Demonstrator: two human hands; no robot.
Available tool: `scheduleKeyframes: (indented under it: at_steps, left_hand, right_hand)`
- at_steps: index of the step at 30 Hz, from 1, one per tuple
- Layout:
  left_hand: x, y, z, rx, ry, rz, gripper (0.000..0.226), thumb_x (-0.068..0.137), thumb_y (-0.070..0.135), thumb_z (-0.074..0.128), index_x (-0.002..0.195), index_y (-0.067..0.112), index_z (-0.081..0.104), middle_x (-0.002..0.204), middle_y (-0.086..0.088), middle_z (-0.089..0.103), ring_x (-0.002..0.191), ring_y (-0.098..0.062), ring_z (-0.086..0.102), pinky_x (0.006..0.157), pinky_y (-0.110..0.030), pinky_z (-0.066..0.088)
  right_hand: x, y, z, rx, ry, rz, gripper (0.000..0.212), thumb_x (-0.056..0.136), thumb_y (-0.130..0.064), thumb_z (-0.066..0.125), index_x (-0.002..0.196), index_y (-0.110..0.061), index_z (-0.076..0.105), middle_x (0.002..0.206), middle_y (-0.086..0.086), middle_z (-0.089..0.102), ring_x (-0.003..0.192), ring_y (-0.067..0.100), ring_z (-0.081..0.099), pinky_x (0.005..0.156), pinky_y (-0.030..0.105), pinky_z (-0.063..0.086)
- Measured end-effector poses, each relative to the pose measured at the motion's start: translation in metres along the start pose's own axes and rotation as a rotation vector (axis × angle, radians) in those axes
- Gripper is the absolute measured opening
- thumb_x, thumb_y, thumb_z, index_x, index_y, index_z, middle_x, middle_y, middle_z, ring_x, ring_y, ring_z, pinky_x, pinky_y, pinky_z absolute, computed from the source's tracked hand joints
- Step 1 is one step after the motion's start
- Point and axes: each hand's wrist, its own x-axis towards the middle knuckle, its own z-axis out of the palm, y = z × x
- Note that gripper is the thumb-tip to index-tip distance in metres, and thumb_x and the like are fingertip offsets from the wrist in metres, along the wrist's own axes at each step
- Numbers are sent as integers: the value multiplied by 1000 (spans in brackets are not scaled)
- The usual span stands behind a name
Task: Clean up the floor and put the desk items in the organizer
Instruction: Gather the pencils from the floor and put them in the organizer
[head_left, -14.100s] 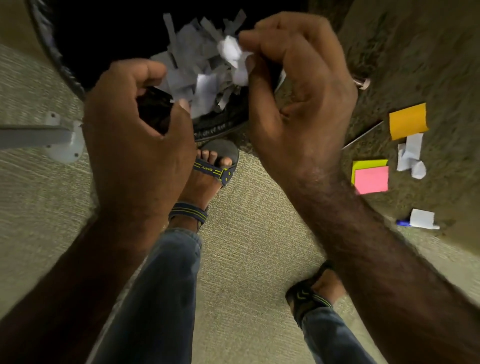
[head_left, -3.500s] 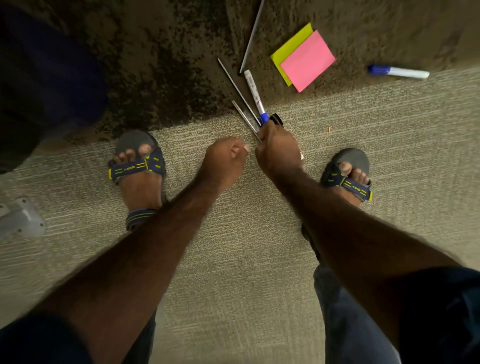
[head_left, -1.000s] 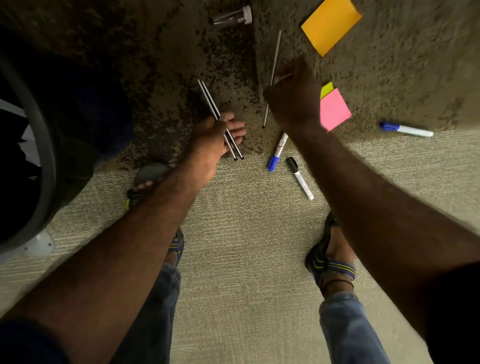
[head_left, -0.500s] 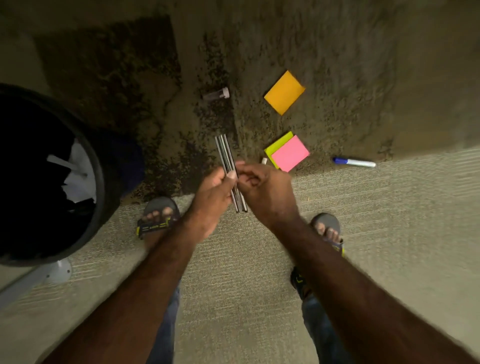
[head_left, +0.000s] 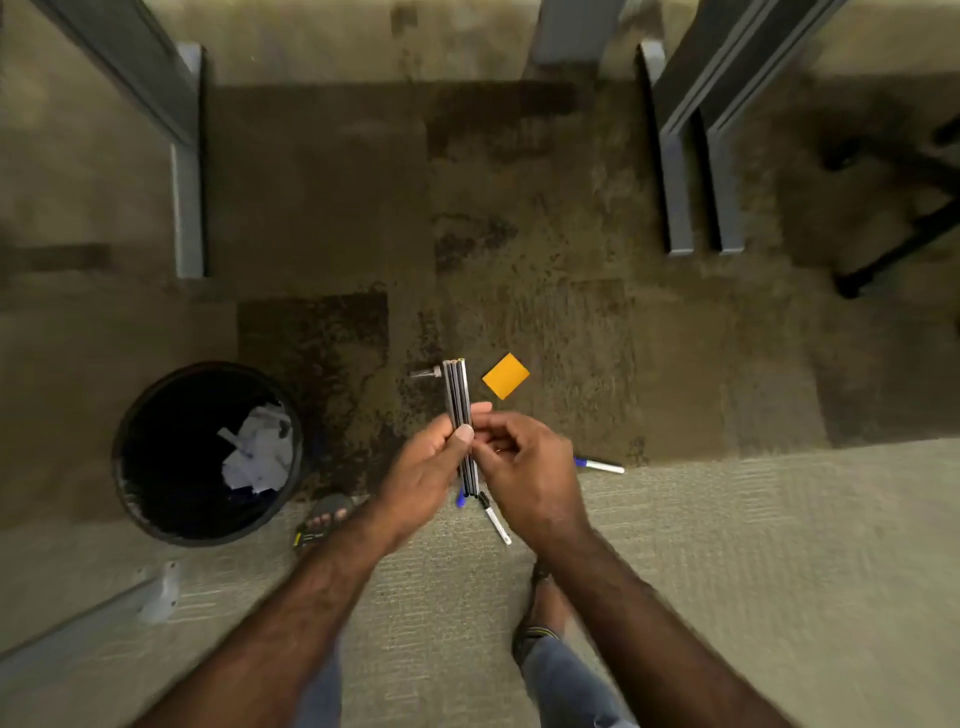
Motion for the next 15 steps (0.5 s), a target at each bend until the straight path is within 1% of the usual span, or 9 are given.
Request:
scheduleKeyframes:
  at_steps: [2, 3, 4, 6, 7, 9, 10, 13, 15]
  left_hand:
    - [-23, 44, 10, 23, 6, 45, 34, 111, 10, 40, 137, 21, 60, 134, -3, 70, 130, -17, 64, 113, -42, 48]
    - [-35, 65, 14, 44, 8, 71, 34, 111, 10, 40, 135, 23, 61, 132, -1, 71, 128, -14, 65, 112, -40, 47]
    - [-47, 84, 19, 63, 10, 102, 34, 111, 11, 42, 135, 24, 62, 132, -1, 72, 128, -14, 65, 113, -41, 47]
    - [-71, 119, 26, 82, 23, 154, 33, 109, 17, 46, 137, 23, 63, 133, -4, 71, 130, -20, 64, 117, -49, 45]
    - [-83, 136, 30, 92, 32, 185, 35, 106, 21, 48, 138, 21, 62, 135, -6, 70, 132, -23, 63, 118, -52, 44]
    - [-108, 166, 37, 110, 50, 257, 41, 102, 25, 48, 140, 14, 61, 137, -8, 68, 134, -25, 61, 121, -52, 40]
    - [-119, 180, 41, 122, 61, 289, 42, 102, 25, 48, 141, 12, 60, 138, -8, 68, 135, -25, 60, 122, -50, 39]
    - [-153, 214, 49, 150, 100, 359, 38, 106, 20, 46, 140, 13, 60, 138, -4, 67, 134, -18, 60, 122, -45, 40]
    - [-171, 234, 52, 151, 119, 398, 35, 106, 19, 46, 138, 16, 61, 134, 0, 69, 130, -13, 62, 120, -40, 43]
  right_hand:
    - [-5, -40, -26, 24, 24, -32, 23, 88, -12, 81, 108, -21, 80, 96, -11, 78, 80, 1, 72, 79, 20, 61]
    - [-9, -60, -39, 36, 28, -50, 23, 88, -11, 81, 108, -21, 80, 95, -11, 78, 80, 1, 72, 80, 20, 61]
    - [-12, -78, -51, 43, 32, -76, 23, 88, -11, 80, 108, -21, 80, 93, -12, 78, 80, 0, 72, 79, 18, 60]
    - [-20, -113, -74, 52, 40, -134, 22, 87, -12, 80, 107, -22, 80, 90, -15, 77, 79, -3, 71, 76, 11, 57]
    - [-24, -129, -85, 53, 51, -163, 22, 87, -13, 80, 107, -22, 80, 91, -15, 78, 79, -3, 72, 76, 12, 57]
    - [-32, -162, -106, 39, 57, -226, 22, 86, -15, 82, 106, -23, 80, 91, -14, 78, 81, -2, 73, 79, 16, 60]
    - [-35, -177, -116, 36, 50, -260, 22, 86, -14, 82, 105, -23, 80, 89, -16, 78, 80, -3, 73, 79, 15, 59]
    - [-47, -219, -143, 51, 11, -350, 25, 85, -10, 82, 105, -24, 81, 79, -34, 70, 78, -13, 70, 72, -1, 49]
    - [-53, -243, -156, 56, 4, -402, 26, 85, -11, 81, 106, -26, 80, 78, -38, 69, 78, -14, 70, 71, -2, 47]
